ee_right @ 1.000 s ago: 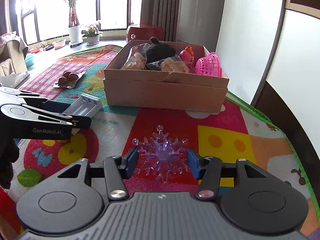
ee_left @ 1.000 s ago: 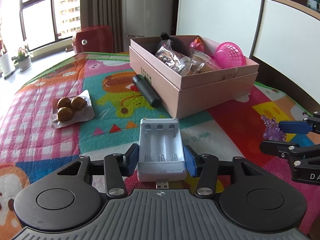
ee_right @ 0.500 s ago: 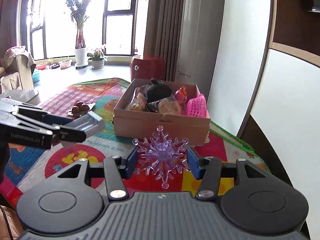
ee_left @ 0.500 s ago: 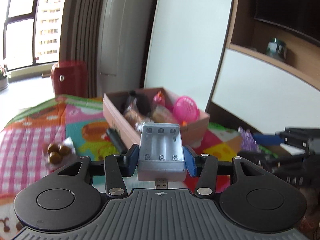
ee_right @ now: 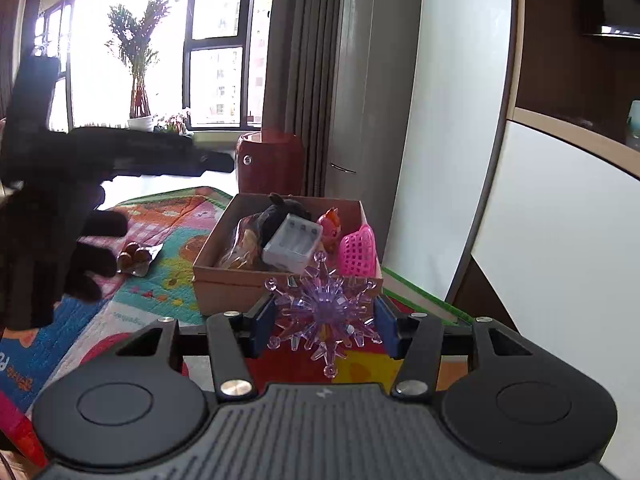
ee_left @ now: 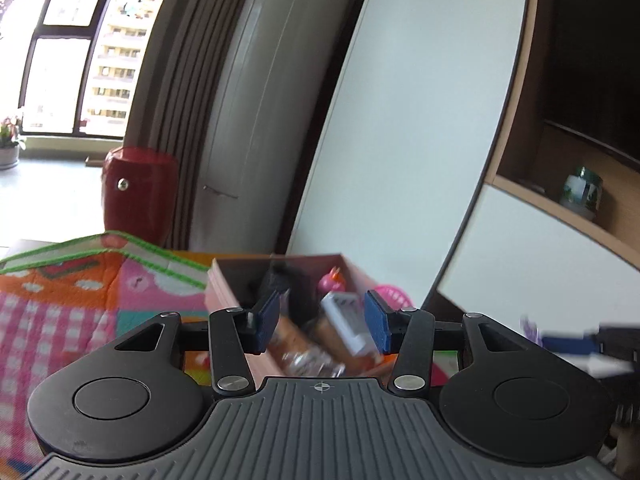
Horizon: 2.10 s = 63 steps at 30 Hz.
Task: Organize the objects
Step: 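Drop the charger into the pink box while the right drops the snowflake in, then grasp the black cylinder upright with the left gripper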
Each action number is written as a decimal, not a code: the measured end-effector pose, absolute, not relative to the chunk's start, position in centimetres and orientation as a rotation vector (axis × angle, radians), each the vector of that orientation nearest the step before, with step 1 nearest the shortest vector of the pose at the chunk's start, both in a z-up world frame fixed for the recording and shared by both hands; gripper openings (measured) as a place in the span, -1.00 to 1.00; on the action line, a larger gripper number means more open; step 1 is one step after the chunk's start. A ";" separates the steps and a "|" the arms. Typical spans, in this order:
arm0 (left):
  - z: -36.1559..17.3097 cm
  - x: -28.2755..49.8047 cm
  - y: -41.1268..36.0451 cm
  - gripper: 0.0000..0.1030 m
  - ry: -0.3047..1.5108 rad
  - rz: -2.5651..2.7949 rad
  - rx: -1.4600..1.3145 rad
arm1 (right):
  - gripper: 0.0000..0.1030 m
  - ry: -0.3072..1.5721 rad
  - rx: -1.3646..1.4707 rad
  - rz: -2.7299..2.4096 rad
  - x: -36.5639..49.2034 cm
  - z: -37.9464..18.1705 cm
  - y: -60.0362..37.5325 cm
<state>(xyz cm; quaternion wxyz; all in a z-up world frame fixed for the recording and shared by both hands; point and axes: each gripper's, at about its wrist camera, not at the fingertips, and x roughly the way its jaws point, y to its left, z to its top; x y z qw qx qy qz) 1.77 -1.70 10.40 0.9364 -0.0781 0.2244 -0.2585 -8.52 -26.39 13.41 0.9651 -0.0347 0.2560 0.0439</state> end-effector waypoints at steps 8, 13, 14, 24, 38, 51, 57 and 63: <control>4.4 -2.6 4.3 -0.01 0.635 -0.457 -0.190 | 0.02 0.548 0.064 0.114 1.7 18.9 -25.6; 3.1 -3.0 5.9 -0.01 0.661 -0.438 -0.202 | 0.46 0.646 0.123 0.112 7.6 17.8 -24.0; 3.0 -3.1 6.1 -0.01 0.661 -0.437 -0.200 | 0.50 0.650 0.136 0.110 7.7 17.3 -23.9; 2.3 -0.7 5.7 -0.01 0.669 -0.444 -0.221 | 0.64 0.677 0.055 0.049 0.9 8.9 -24.2; 2.4 8.0 1.9 -0.01 0.700 -0.449 -0.278 | 0.84 0.669 0.087 0.065 -3.8 1.9 -23.8; 3.5 8.8 1.5 0.11 0.642 -0.324 -0.094 | 0.95 0.622 0.127 0.073 -4.6 2.1 -24.4; 2.5 9.7 0.8 0.11 0.706 -0.321 -0.098 | 0.99 0.618 0.122 0.072 -4.7 2.2 -24.3; 1.1 10.1 -0.7 0.09 0.701 -0.235 -0.045 | 1.00 0.618 0.129 0.065 -4.6 2.2 -24.4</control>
